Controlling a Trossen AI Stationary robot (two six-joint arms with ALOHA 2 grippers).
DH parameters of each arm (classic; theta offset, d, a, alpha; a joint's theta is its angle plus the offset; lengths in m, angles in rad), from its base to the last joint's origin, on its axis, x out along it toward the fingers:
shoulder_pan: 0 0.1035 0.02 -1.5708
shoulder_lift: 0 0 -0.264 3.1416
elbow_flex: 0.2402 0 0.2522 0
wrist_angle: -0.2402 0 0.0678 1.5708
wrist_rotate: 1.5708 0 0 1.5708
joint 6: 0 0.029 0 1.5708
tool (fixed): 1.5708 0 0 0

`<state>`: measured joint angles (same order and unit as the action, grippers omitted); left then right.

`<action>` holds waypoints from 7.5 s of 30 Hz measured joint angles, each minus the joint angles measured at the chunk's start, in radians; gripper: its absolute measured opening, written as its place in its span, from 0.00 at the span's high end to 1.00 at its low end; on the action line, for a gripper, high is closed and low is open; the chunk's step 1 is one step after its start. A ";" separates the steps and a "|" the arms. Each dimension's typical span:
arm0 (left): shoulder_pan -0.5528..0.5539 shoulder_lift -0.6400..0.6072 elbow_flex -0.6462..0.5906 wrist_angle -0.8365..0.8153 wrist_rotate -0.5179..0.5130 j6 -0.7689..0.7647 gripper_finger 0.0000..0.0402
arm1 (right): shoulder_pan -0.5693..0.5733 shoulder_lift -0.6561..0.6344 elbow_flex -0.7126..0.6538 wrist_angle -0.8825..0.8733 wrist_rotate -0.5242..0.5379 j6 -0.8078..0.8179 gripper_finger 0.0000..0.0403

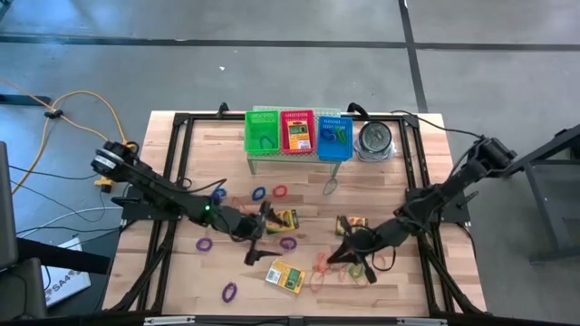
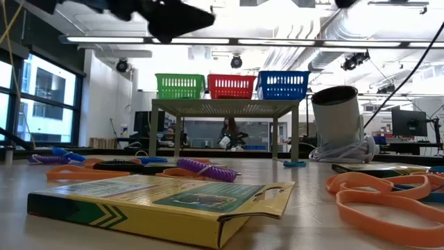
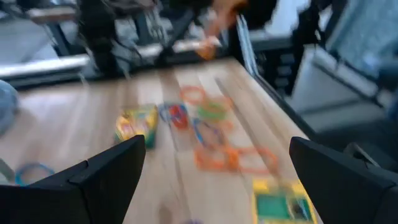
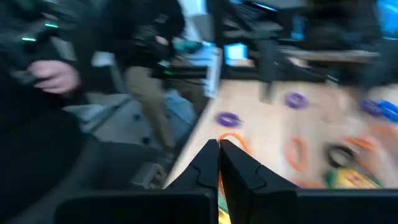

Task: Pick & Place Office Desk Supplies
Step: Put the orange rubber band into the green bin on the shelf

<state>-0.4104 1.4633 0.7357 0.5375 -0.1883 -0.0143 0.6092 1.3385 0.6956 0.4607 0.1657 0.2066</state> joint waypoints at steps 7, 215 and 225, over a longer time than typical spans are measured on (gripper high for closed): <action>0.073 0.117 0.000 0.156 0.106 -0.061 0.03 | -0.088 0.137 0.000 0.230 -0.277 -0.007 0.99; 0.353 -0.196 0.494 -1.081 0.020 -0.556 1.00 | -0.180 0.335 0.000 0.183 -0.348 0.113 0.51; 0.575 -0.189 0.547 -1.239 0.075 -0.538 1.00 | -0.171 0.335 0.000 0.179 -0.337 0.140 0.51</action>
<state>0.1643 1.2739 1.2827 -0.7017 -0.1137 -0.5526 0.4380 1.6737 0.6956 0.6395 -0.1717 0.3461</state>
